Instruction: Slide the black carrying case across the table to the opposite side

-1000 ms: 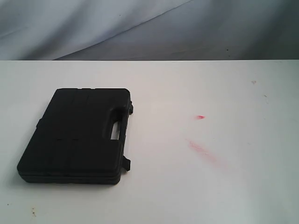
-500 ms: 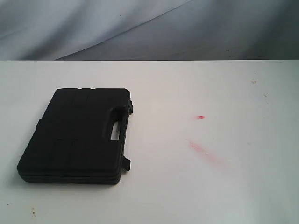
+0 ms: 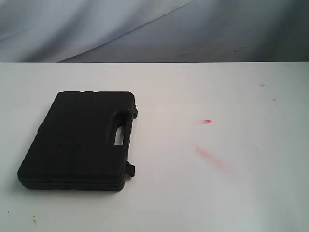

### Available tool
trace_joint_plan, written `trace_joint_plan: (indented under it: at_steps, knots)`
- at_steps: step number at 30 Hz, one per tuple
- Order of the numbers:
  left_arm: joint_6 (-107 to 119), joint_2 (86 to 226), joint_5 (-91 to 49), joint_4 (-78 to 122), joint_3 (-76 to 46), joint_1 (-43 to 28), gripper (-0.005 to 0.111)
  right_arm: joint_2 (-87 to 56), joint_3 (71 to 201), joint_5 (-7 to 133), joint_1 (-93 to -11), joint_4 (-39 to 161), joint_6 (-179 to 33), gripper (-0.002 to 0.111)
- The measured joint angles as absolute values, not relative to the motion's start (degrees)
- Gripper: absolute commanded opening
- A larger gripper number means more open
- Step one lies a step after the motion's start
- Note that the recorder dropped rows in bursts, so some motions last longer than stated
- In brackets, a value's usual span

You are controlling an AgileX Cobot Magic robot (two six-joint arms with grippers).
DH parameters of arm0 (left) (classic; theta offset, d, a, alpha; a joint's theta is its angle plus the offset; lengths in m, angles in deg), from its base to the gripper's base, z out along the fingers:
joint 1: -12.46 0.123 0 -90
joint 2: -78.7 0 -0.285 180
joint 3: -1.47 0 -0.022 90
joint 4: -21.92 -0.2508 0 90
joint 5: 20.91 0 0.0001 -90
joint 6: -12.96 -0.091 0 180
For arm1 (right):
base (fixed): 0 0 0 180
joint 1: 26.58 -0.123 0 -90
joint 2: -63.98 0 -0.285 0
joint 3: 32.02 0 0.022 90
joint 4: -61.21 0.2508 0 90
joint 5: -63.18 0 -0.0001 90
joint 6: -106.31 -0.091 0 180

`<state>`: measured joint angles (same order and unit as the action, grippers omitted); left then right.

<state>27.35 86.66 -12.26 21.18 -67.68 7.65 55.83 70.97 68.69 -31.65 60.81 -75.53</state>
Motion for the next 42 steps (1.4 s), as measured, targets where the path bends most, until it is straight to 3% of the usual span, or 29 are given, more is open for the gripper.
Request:
trace_joint_plan:
  at_steps: [4,16,28,42]
  knots:
    - [27.35,89.10,-10.27,21.45,-65.36,7.65,0.000,55.83,70.97,68.69,-31.65,60.81,-75.53,0.000]
    - [30.10,125.83,-10.31,27.41,-56.89,7.50,0.000,55.83,70.97,68.69,-31.65,60.81,-75.53,0.000]
    - [37.49,157.82,-4.17,26.28,-33.33,-14.10,0.000,55.83,70.97,68.69,-31.65,60.81,-75.53,0.000]
    - [38.00,175.22,12.09,24.62,-14.33,-18.15,0.000,55.83,70.97,68.69,-31.65,60.81,-75.53,0.000]
